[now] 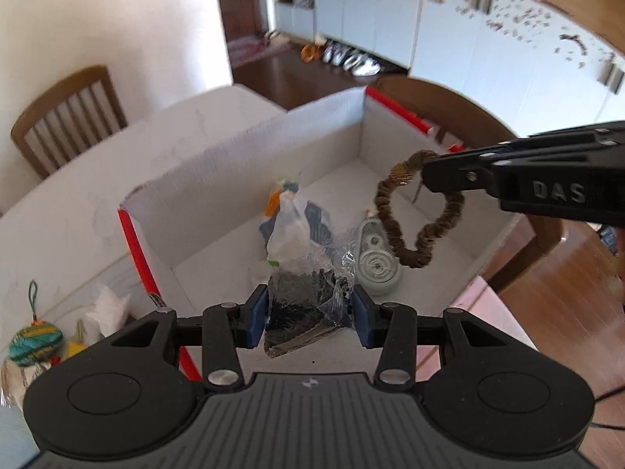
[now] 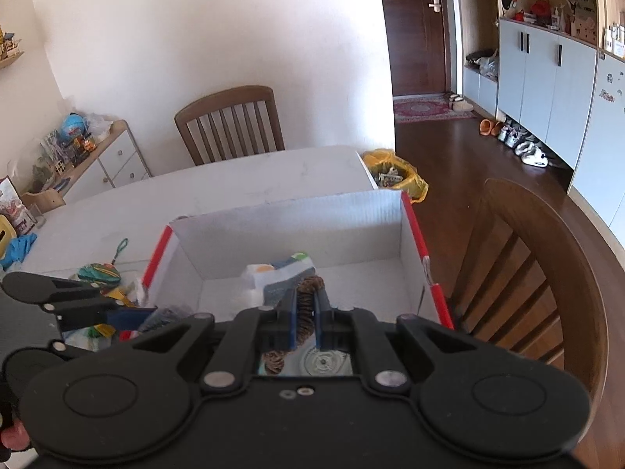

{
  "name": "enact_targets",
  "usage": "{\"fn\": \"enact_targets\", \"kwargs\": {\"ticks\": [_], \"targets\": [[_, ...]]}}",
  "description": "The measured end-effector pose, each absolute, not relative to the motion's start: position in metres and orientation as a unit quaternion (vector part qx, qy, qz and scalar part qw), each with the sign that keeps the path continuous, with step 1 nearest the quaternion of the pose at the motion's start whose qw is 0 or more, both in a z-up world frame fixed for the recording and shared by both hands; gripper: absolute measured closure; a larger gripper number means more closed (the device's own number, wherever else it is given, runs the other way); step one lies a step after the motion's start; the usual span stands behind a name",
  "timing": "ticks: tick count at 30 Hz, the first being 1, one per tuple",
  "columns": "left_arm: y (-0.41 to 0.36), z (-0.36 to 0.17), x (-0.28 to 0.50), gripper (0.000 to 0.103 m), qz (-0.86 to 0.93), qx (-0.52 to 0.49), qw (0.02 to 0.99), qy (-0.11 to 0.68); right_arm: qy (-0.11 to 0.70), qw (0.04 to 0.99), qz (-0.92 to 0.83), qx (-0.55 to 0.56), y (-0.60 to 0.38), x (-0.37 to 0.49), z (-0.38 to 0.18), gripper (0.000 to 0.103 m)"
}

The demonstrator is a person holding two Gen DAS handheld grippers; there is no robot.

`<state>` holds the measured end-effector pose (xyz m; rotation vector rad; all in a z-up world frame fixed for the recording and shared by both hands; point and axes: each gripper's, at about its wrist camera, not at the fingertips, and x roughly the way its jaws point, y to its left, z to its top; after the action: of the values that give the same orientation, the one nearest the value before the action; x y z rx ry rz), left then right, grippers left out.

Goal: Organize objects
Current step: 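Carry the seaweed bag and bracelet over the red box and lower them inside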

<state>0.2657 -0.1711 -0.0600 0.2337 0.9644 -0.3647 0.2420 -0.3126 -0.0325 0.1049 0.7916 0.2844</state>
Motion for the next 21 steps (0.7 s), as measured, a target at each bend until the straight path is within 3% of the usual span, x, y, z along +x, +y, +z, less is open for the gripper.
{"fn": "enact_targets", "kwargs": {"ticks": [21], "targets": [[-0.175,-0.111,0.315,0.059,-0.111,0.107,0.822,0.548,0.461,0.867,0.188,0.011,-0.306,0.278,-0.095,0.096]]}}
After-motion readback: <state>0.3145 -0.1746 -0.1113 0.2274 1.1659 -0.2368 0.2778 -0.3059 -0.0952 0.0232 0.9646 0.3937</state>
